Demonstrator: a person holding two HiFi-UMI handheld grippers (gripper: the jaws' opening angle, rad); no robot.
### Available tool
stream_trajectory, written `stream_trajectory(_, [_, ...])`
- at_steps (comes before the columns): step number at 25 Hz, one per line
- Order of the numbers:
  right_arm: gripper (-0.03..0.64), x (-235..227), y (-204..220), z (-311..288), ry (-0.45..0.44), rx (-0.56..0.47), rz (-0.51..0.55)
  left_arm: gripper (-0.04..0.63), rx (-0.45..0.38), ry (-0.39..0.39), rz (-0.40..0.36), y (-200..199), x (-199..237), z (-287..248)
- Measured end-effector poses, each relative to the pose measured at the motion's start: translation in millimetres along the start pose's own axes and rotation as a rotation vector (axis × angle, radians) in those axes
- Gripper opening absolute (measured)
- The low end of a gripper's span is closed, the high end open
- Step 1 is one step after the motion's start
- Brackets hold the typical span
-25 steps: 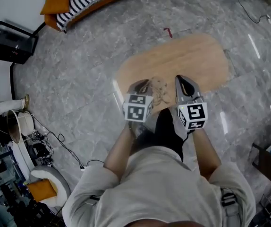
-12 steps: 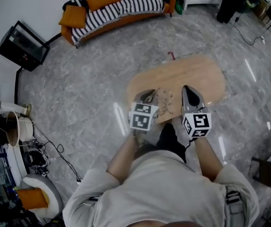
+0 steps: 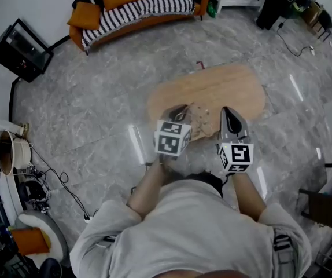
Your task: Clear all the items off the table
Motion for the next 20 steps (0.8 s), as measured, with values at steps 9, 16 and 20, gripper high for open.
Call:
stream_trajectory(9, [0.005,-39,4,38,0.045,-0.064,0.009,0.041,-0.058,-0.021,-0.012,-5,-48,-1])
stream_trajectory(16, [0.005,-67,21,74,0.007,-0.082,0.003,0.041,-0.076,-0.038,-0.002,3,-98,-13])
stream_trajectory(20, [0.005,-78,33,87,0.000,-0.083,0.021,0.041,-0.087,-0.057,-0.003,8,-115,-15])
Point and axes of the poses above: the fingertips, and each gripper's own axes: z backward along the fingers, x to its left, y out of its underside, the point moved 7 cm from there along z, backward along the fingers, and after that the axes turned 15 degrees about x, right-handed, at the moved point
